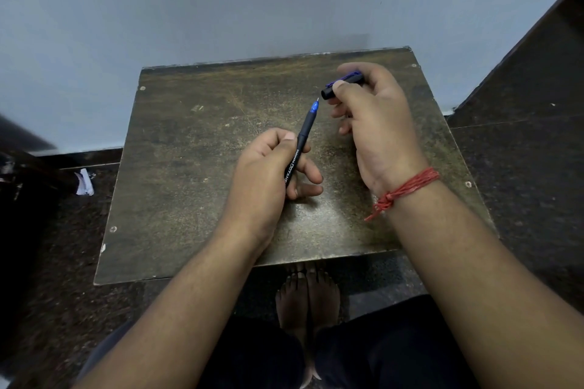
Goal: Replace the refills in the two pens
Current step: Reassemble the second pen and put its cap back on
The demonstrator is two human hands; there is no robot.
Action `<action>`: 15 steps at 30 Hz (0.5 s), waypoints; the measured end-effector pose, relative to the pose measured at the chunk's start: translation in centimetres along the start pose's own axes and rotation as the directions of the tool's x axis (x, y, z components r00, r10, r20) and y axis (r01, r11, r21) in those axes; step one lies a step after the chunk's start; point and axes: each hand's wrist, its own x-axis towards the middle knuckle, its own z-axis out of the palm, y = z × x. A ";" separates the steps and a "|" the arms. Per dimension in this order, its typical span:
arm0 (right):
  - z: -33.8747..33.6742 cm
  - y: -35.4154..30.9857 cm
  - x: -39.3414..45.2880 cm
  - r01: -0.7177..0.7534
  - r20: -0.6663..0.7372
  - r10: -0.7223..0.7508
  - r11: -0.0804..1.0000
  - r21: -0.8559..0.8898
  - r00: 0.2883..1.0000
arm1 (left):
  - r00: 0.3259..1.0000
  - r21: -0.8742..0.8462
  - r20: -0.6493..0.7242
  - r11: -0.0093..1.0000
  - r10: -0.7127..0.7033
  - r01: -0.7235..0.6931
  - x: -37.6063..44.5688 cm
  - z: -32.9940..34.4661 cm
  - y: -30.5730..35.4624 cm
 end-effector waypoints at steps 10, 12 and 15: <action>-0.1 0.0 -0.3 0.076 0.115 -0.062 0.989 -0.124 0.991 | 1.000 0.015 0.020 1.000 -0.013 0.013 -0.1 0.1 0.2; 0.1 0.1 -0.4 0.111 0.150 -0.085 0.979 -0.174 0.985 | 1.000 -0.018 0.022 1.000 -0.020 0.020 -0.1 0.0 0.2; 0.2 0.3 -0.5 0.147 0.201 -0.102 0.964 -0.223 0.974 | 0.999 -0.046 0.024 0.999 -0.025 0.026 0.0 -0.1 0.2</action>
